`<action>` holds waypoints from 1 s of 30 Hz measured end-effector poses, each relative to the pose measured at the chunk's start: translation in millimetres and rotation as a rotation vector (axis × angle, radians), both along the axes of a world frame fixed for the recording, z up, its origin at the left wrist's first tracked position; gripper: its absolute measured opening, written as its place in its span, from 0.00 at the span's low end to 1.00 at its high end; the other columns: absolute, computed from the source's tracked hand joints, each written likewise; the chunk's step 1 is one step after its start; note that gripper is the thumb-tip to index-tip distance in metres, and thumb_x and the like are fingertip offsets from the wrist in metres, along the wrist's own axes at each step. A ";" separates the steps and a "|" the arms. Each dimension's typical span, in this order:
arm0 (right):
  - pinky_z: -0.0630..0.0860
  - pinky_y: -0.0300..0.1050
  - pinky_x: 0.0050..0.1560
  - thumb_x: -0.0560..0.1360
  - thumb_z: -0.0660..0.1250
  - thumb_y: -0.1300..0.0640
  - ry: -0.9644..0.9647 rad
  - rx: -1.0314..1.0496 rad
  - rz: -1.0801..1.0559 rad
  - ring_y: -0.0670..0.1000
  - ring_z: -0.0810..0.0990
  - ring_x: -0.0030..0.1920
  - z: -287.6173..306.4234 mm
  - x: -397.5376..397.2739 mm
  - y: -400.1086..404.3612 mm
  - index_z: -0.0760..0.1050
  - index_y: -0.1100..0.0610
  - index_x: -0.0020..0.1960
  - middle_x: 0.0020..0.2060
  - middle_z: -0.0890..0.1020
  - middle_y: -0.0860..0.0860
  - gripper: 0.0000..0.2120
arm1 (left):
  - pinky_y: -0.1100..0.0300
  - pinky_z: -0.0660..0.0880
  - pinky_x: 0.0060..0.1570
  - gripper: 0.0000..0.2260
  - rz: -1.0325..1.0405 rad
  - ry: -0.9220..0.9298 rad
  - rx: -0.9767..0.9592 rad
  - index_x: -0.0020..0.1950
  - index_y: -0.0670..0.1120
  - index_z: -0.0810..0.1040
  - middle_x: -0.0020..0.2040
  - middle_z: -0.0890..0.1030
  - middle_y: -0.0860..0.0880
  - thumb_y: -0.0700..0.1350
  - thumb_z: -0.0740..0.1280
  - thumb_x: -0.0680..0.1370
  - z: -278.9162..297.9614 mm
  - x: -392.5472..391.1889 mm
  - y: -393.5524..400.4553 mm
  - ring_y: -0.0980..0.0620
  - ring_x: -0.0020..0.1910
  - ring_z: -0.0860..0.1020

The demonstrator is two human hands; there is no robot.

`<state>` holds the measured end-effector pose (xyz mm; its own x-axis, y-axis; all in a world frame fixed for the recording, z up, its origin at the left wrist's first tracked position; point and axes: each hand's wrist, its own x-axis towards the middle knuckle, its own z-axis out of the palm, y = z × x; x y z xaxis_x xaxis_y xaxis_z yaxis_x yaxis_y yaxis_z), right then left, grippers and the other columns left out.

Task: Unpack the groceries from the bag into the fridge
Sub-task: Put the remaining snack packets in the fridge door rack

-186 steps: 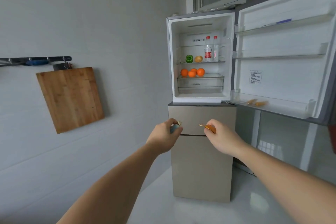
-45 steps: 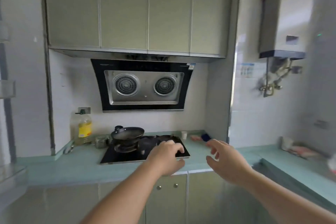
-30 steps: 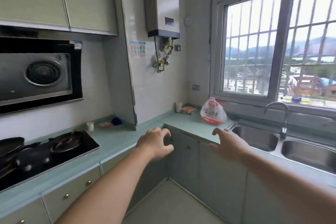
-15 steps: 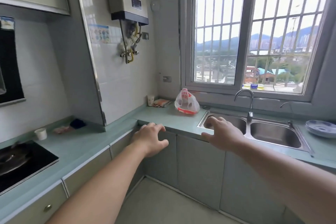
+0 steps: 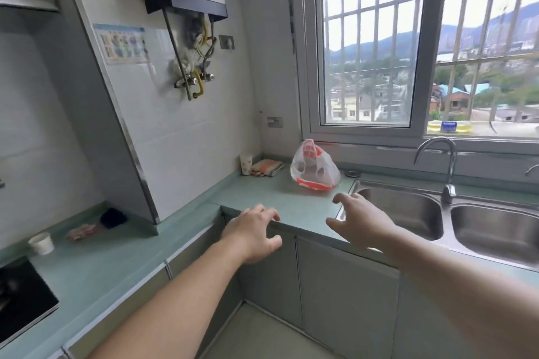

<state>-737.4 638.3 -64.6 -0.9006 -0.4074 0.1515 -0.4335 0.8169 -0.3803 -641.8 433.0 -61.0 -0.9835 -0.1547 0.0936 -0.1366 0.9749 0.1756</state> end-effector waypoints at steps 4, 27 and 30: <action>0.73 0.49 0.61 0.76 0.63 0.43 -0.033 -0.017 0.030 0.52 0.73 0.63 0.1 -60.5 -15.7 0.66 0.51 0.70 0.66 0.72 0.50 0.25 | 0.52 0.72 0.60 0.19 0.014 -0.001 0.049 0.66 0.56 0.70 0.65 0.72 0.53 0.55 0.63 0.76 -1.8 -60.0 -14.3 0.52 0.63 0.71; 0.72 0.43 0.58 0.75 0.65 0.46 -0.019 0.096 -0.005 0.51 0.76 0.58 29.7 -313.0 -229.1 0.68 0.51 0.69 0.64 0.73 0.49 0.24 | 0.58 0.72 0.51 0.17 -0.179 0.074 0.293 0.64 0.55 0.71 0.59 0.74 0.53 0.56 0.65 0.76 -2.4 -382.5 -215.1 0.54 0.52 0.74; 0.73 0.44 0.58 0.75 0.65 0.46 -0.022 0.073 -0.010 0.51 0.76 0.57 24.6 -352.3 -241.6 0.69 0.50 0.68 0.62 0.74 0.49 0.22 | 0.56 0.74 0.54 0.17 -0.191 0.060 0.287 0.63 0.55 0.72 0.59 0.74 0.52 0.56 0.65 0.75 -7.5 -425.2 -224.3 0.52 0.55 0.75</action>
<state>-1089.8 396.7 -39.9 -0.9074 -0.4078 0.1014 -0.4174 0.8470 -0.3292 -1066.9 208.7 -68.6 -0.9913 0.0034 0.1314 0.0625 0.8916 0.4484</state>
